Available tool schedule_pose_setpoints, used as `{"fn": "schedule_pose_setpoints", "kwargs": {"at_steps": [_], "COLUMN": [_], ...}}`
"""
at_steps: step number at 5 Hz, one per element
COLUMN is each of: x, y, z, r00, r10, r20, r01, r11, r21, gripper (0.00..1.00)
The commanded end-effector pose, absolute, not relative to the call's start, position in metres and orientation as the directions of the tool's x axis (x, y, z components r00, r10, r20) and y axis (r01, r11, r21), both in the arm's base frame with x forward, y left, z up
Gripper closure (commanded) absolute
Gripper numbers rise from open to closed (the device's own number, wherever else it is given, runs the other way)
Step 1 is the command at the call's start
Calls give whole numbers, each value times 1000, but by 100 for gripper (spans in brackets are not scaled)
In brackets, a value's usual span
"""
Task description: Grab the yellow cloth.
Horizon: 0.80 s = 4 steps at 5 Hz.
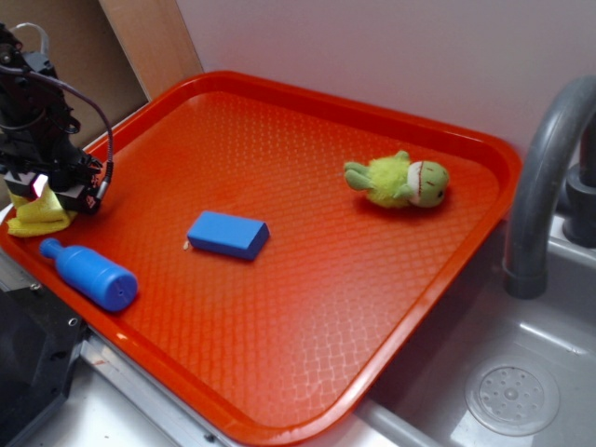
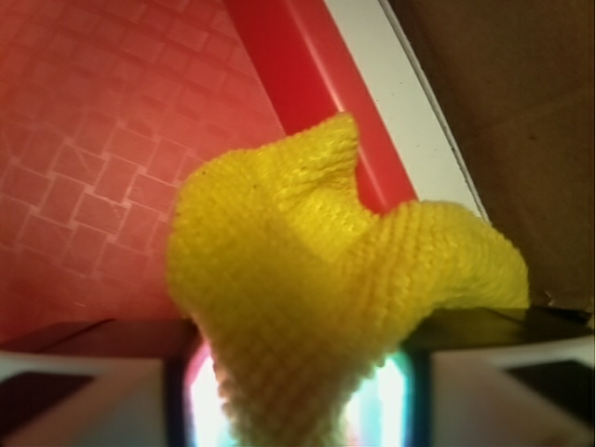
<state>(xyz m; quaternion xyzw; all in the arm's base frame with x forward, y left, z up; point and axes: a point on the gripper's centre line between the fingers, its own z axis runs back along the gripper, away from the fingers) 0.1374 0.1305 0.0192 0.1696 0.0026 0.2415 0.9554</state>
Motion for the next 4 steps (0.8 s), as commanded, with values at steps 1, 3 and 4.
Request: {"fn": "schedule_pose_setpoints", "kwargs": {"at_steps": [1,3,4], "x": [123,141,172], "y": [132,85,38], "z": [19,83,136], "r00": [899,949,996], "r10": [436,302,65], "r20": [50,86,64], "r01": [-426,-312,-67], "r11": [840,941,997], "r21": [335,135,37], "gripper": [100,100,100]}}
